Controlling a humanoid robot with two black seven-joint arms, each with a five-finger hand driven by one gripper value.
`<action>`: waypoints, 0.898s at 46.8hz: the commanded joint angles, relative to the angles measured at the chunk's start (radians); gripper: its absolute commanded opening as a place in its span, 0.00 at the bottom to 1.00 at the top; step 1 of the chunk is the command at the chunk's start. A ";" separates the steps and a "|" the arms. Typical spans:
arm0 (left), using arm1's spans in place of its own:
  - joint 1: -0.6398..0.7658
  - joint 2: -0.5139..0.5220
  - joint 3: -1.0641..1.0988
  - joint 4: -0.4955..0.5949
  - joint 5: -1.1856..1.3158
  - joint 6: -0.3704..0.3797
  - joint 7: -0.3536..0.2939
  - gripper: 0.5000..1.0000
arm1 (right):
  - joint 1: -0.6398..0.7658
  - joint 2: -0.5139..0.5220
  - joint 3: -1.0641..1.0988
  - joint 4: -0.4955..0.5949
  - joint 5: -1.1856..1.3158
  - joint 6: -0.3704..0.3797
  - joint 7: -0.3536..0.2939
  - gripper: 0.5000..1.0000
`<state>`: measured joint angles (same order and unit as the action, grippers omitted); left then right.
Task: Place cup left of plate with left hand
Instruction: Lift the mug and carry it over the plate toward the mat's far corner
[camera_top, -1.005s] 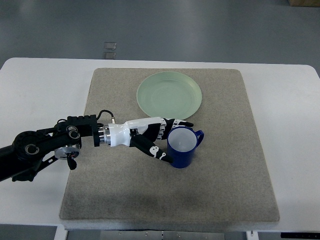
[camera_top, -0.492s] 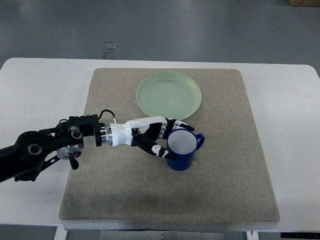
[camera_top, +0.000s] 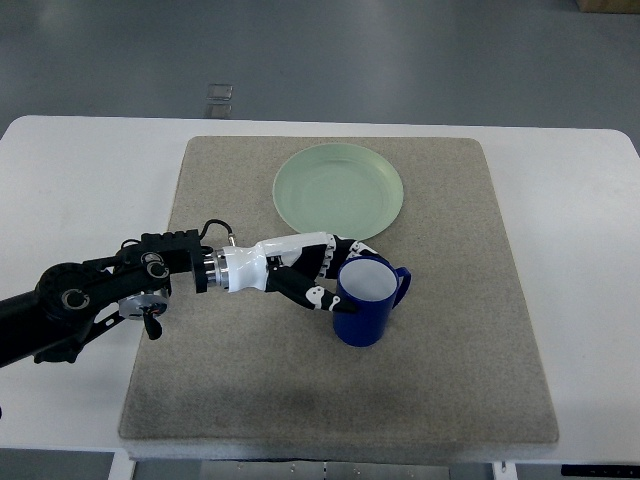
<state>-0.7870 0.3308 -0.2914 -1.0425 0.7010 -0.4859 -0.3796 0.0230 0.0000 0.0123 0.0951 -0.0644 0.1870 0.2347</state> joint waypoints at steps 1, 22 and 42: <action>0.000 -0.001 -0.002 0.001 -0.005 0.004 0.001 0.17 | 0.000 0.000 0.000 0.000 0.000 0.000 0.000 0.86; 0.000 -0.004 -0.040 0.001 -0.009 0.020 0.001 0.08 | 0.000 0.000 0.000 0.000 0.000 0.000 0.000 0.86; -0.011 -0.004 -0.078 -0.001 -0.003 0.056 0.002 0.03 | 0.000 0.000 0.000 0.000 0.000 0.000 0.000 0.86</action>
<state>-0.7930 0.3271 -0.3682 -1.0422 0.6985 -0.4445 -0.3783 0.0230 0.0000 0.0123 0.0951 -0.0644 0.1871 0.2347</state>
